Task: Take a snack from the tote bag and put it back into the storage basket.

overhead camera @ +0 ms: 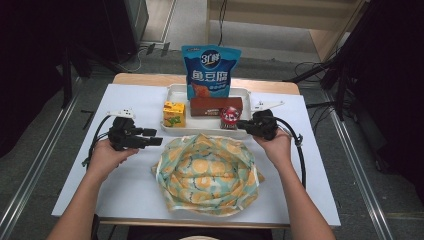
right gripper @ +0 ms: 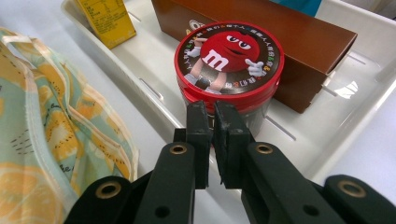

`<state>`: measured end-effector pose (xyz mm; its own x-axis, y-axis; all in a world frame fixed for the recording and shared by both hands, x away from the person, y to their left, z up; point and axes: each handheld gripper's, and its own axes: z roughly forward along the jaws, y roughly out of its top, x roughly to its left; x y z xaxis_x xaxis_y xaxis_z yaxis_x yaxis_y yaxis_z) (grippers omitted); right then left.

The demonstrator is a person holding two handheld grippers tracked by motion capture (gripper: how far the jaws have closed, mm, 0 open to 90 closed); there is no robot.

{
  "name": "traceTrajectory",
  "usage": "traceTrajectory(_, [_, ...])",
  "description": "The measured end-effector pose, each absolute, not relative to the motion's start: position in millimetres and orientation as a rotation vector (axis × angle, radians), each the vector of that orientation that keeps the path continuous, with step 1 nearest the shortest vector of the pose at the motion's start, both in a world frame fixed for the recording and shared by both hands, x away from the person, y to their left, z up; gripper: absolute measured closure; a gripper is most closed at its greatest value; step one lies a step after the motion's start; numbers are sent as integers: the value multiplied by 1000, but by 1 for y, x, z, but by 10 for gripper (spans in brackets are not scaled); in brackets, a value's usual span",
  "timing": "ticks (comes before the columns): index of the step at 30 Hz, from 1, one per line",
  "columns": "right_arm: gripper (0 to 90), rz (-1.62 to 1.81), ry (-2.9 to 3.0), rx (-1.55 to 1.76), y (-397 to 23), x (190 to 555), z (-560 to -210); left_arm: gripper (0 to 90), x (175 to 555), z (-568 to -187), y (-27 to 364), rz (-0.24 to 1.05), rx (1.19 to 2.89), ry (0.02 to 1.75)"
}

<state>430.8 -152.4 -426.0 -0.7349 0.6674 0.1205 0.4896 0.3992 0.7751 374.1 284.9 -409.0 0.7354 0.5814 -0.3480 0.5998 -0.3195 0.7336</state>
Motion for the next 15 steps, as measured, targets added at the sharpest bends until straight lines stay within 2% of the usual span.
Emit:
traceTrajectory(5, [737, 1276, 2455, 1033, -156, 430, -422, 425, 375, -410, 284, -30, 2006, 895])
traceTrajectory(12, [544, 1267, 2505, 1055, -154, 429, -421, 425, 375, -410, 284, -26, 2001, 893])
traceTrajectory(15, [503, 1275, 2510, 1060, -154, 428, -419, 425, 374, -409, 284, -24, 2003, 892])
